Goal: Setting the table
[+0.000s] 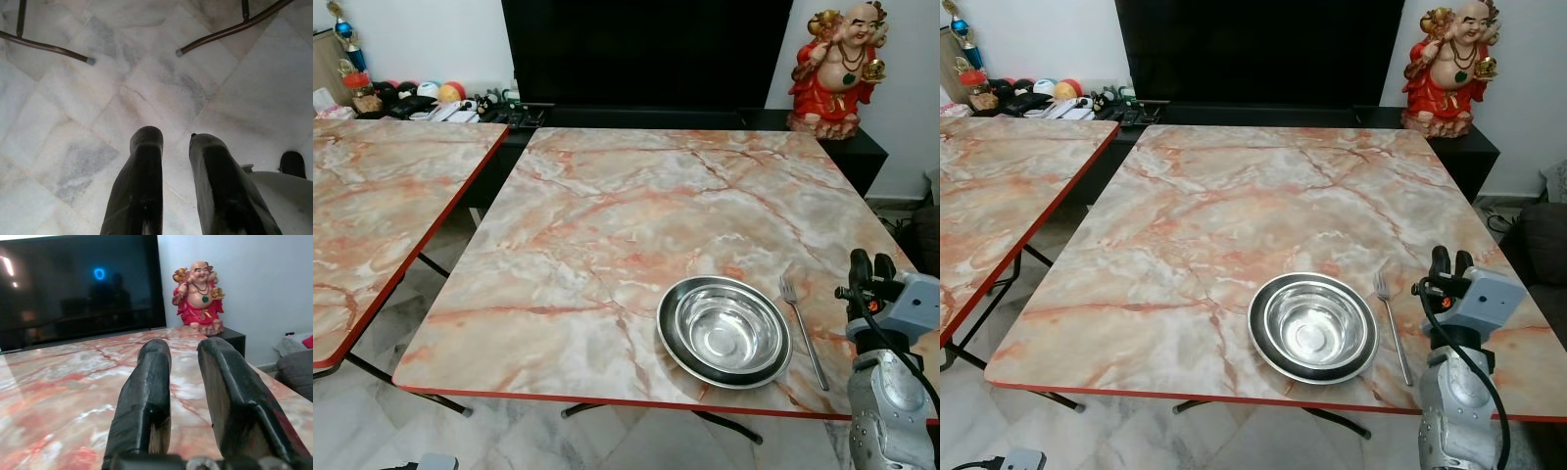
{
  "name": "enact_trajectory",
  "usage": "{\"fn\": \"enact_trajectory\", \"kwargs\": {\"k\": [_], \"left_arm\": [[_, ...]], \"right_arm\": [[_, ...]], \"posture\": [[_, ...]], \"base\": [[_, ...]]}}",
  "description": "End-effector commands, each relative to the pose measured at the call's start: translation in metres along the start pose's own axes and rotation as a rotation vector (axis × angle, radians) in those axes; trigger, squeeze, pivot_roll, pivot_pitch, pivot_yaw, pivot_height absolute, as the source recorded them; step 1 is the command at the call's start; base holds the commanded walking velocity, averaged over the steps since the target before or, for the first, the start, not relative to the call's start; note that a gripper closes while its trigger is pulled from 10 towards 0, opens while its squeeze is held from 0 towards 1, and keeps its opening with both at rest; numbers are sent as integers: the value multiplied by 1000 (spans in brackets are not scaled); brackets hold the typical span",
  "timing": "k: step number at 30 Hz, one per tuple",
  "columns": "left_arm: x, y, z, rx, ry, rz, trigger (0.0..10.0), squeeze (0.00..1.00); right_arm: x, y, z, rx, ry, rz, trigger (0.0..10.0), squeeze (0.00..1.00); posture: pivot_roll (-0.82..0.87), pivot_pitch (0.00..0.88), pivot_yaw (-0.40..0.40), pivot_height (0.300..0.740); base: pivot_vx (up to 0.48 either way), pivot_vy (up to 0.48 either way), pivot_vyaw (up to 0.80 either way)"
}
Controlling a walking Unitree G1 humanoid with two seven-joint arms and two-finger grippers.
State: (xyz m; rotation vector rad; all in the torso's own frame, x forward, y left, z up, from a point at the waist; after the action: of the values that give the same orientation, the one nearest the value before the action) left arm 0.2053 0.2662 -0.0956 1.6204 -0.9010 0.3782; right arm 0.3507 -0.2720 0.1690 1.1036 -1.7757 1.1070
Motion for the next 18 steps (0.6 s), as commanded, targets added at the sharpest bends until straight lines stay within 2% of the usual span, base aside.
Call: {"fn": "enact_trajectory", "kwargs": {"k": [1,7,12,18], "left_arm": [[-10,3,2,-10,-8,-35,10000,0],[-24,10,5,-18,-9,-67,10000,0],[-28,12,5,-21,-10,-73,10000,0],[-33,13,14,-41,-4,-80,10000,0]], "right_arm": [[6,-3,-8,18,-15,19,10000,0],[3,-3,-15,47,-1,7,10000,0],[3,-3,-20,61,5,4,10000,0],[3,-2,-26,81,-10,8,10000,0]], "posture": [[67,3,27,740],[67,0,17,740],[59,0,13,740],[61,0,-9,740]], "base": [[0,480,0],[0,480,0],[0,480,0],[0,480,0]]}}
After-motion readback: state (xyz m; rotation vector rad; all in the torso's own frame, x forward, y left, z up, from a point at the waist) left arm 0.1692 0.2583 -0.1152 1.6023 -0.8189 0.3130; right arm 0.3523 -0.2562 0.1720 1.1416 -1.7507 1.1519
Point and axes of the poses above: a point about 5 cm out from each wrist's last joint towards the gripper, its own y axis pointing back from the gripper into the wrist, its own x axis along the axis of the wrist's last joint, z = x × y, the point moved 5 cm from there along -y, pointing out of the wrist towards the gripper, and after that the axes turned 15 degrees about -y, right-handed, at the moved point
